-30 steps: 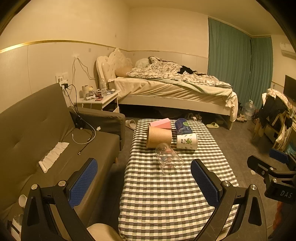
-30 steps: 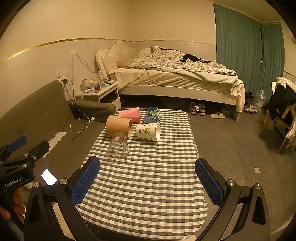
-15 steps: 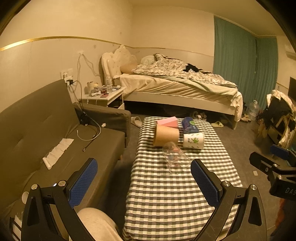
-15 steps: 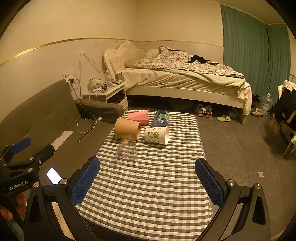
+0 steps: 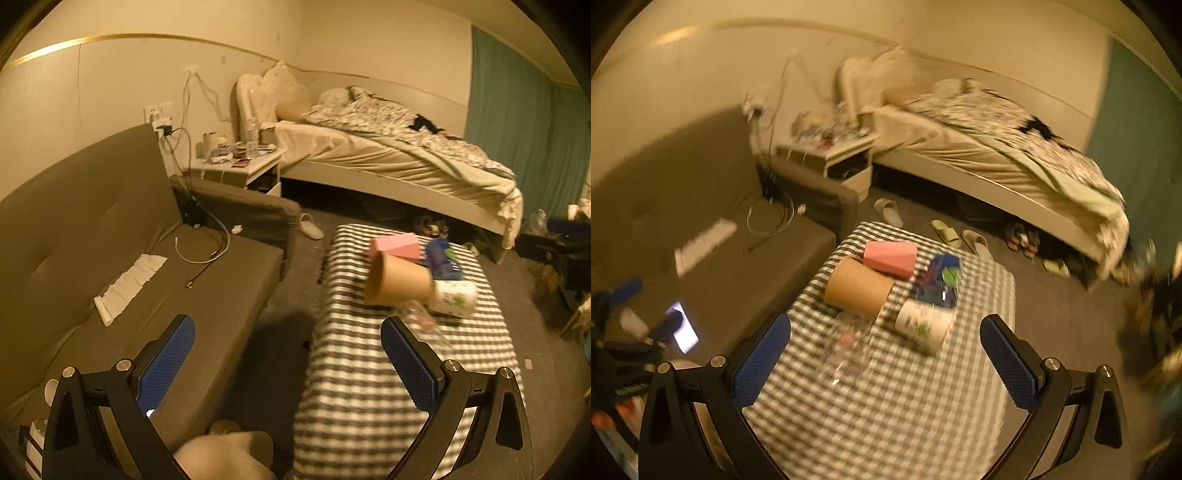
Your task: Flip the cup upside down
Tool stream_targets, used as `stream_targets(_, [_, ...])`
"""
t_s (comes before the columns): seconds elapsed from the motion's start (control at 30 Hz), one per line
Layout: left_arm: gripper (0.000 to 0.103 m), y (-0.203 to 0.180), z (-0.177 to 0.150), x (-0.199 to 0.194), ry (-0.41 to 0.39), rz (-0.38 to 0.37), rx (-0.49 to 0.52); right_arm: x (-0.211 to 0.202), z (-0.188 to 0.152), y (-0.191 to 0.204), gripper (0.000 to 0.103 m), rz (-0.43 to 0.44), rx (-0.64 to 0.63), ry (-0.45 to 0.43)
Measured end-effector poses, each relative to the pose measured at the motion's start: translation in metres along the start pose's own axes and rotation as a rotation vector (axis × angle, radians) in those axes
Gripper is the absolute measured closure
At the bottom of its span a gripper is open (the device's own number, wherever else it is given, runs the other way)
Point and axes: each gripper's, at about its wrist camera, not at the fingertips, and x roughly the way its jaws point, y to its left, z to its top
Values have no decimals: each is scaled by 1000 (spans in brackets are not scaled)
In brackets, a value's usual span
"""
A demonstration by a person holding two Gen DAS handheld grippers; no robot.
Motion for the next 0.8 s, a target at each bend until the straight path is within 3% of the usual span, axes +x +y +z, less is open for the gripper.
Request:
stream_targets(0.17, [0, 7, 11, 49, 52, 51, -36, 85, 46, -12, 0, 22, -169, 128])
stream_targets(0.37, [0, 0, 18, 102, 135, 80, -69, 187, 73, -16, 1, 67, -372, 263])
stream_targets(0.6, [0, -8, 25, 152, 180, 98, -69, 298, 87, -16, 11, 135, -567, 443])
stream_targets(0.8, [0, -11, 24, 179, 212, 111, -63, 354, 74, -12, 12, 209, -677, 571])
